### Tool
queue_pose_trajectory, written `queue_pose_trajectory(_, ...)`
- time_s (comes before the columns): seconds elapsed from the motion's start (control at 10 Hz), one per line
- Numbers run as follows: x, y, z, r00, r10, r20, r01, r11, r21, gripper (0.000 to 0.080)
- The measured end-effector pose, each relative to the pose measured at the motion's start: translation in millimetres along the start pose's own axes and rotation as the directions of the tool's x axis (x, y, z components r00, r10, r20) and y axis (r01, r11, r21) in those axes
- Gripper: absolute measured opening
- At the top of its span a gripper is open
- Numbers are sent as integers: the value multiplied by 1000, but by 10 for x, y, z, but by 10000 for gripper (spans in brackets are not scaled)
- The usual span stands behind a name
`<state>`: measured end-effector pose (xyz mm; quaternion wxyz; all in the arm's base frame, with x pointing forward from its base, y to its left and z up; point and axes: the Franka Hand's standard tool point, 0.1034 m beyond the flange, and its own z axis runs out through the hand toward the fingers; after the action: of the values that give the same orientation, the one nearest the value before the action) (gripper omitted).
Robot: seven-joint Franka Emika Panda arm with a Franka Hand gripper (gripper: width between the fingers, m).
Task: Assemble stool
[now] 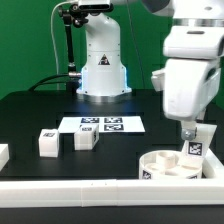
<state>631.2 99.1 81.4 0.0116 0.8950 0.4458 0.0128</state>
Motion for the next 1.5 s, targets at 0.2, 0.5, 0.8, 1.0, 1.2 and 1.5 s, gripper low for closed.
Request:
queue_pose_trajectory(0.2,0,11,3,989,149,-18,-149,989,13,340)
queue_pose_trajectory(0.5,1,17,7,925,379,-25,-378,925,28,340)
queue_pose_trajectory(0.8,15,1,8,844,536,-20,-535,844,38,340)
queue_pose_trajectory(1.0,26,-15,11,751,660,-14,-659,751,46,340)
queue_pose_trajectory(1.2,42,-38,10,594,803,-36,-801,595,65,340)
queue_pose_trajectory(1.5,80,-81,18,339,940,-38,-935,341,99,340)
